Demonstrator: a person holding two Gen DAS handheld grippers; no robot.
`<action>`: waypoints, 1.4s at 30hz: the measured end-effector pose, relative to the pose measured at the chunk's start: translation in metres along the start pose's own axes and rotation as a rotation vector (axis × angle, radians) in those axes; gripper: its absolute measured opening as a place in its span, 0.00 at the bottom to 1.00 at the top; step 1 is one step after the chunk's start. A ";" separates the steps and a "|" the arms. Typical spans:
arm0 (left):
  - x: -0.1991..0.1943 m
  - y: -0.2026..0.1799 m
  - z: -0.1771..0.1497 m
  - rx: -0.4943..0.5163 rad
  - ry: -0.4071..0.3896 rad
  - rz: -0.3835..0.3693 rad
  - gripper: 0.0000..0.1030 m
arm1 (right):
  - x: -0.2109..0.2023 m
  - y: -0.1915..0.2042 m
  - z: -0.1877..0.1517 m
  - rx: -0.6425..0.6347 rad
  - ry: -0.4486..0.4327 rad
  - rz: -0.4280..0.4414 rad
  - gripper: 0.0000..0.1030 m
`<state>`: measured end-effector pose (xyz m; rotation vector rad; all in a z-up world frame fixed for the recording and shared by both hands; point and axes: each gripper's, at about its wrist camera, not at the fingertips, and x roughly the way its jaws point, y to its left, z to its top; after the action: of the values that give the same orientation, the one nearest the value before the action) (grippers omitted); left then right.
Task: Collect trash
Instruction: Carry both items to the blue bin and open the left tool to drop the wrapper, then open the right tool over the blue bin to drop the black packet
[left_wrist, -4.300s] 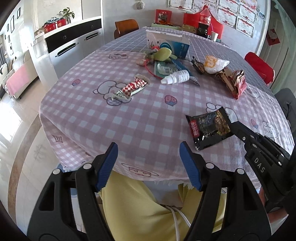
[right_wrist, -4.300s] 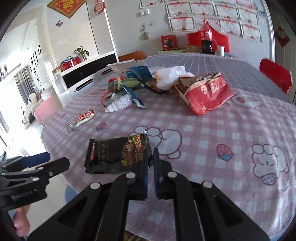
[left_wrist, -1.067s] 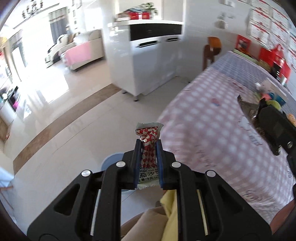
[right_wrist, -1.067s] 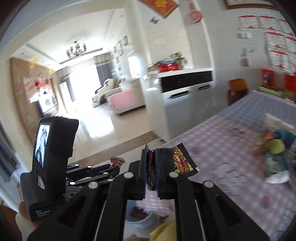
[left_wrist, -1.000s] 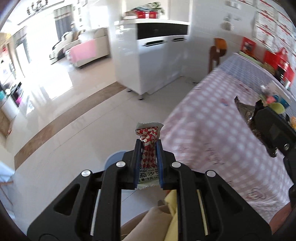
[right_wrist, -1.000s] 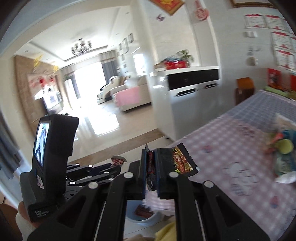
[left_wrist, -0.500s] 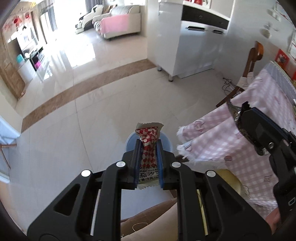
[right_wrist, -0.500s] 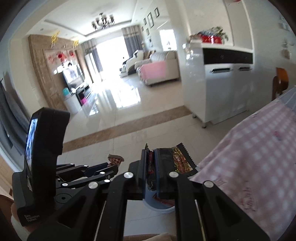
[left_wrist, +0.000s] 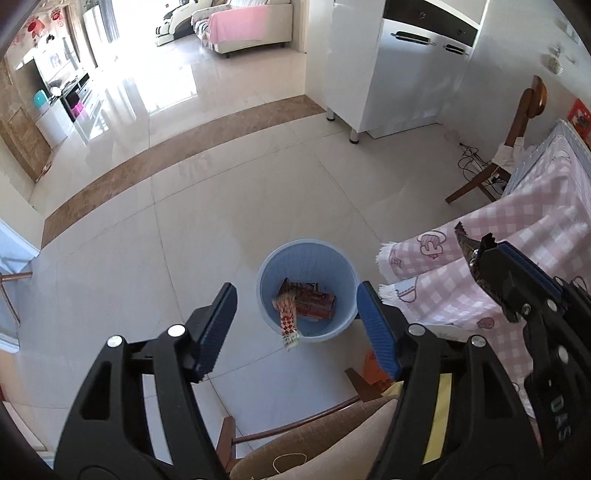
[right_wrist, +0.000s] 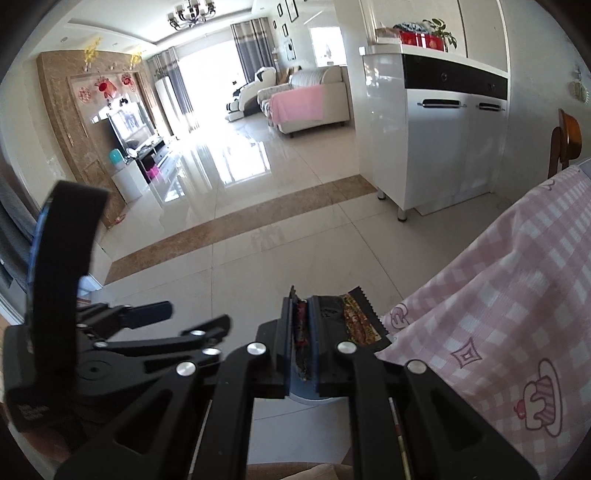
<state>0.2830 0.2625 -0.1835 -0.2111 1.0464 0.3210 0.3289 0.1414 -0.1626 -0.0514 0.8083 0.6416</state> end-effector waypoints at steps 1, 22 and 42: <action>0.000 0.003 -0.001 -0.009 0.001 0.004 0.65 | 0.004 -0.001 0.002 0.000 0.005 0.000 0.09; -0.018 0.063 -0.006 -0.111 -0.018 0.086 0.65 | 0.065 0.049 0.013 -0.074 0.136 0.034 0.55; -0.110 -0.007 -0.012 -0.007 -0.227 -0.037 0.65 | -0.081 0.002 0.020 -0.005 -0.117 -0.108 0.54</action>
<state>0.2250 0.2351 -0.0935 -0.1956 0.8168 0.3073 0.2993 0.1073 -0.0928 -0.0609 0.6867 0.5396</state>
